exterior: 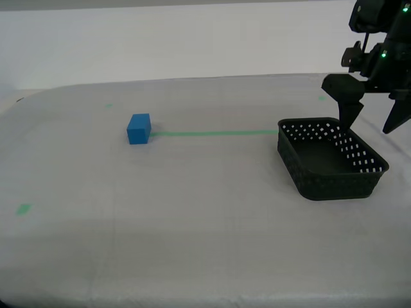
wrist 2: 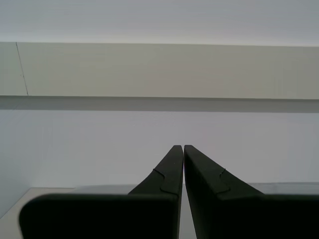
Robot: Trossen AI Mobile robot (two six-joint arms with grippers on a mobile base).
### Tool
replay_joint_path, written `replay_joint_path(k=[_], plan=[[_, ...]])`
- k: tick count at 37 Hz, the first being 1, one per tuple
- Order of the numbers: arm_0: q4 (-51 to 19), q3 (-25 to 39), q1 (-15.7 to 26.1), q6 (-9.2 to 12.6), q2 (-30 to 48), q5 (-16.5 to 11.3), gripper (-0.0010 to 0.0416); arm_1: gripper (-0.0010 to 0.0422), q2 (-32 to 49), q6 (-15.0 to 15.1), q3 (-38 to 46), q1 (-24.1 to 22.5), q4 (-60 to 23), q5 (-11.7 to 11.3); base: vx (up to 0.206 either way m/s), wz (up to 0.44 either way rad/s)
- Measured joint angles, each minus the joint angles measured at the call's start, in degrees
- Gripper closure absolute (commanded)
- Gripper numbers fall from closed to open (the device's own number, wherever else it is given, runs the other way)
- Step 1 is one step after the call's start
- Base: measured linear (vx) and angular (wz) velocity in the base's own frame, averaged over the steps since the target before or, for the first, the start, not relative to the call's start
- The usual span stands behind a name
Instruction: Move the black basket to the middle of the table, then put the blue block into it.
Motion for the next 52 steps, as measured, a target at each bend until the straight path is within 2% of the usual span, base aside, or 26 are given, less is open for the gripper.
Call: replay_joint_path(k=[23,33,46,52], plan=[[3.9,1.0,0.1,0.1,7.0,-0.1,0.0012,0.0412,0.0,0.0,0.0,0.0,0.0,0.0,0.000,0.000],[6.5,1.0,0.2,1.4,8.2,0.0,0.0012,0.0412,0.0,0.0,0.0,0.0,0.0,0.0,0.000,0.000],[7.2,0.6,0.3,1.5,10.2,1.0,0.0012,0.0412,0.0,0.0,0.0,0.0,0.0,0.0,0.000,0.000],[7.5,0.6,0.4,1.5,10.2,3.0,0.0012,0.0412,0.0,0.0,0.0,0.0,0.0,0.0,0.000,0.000]])
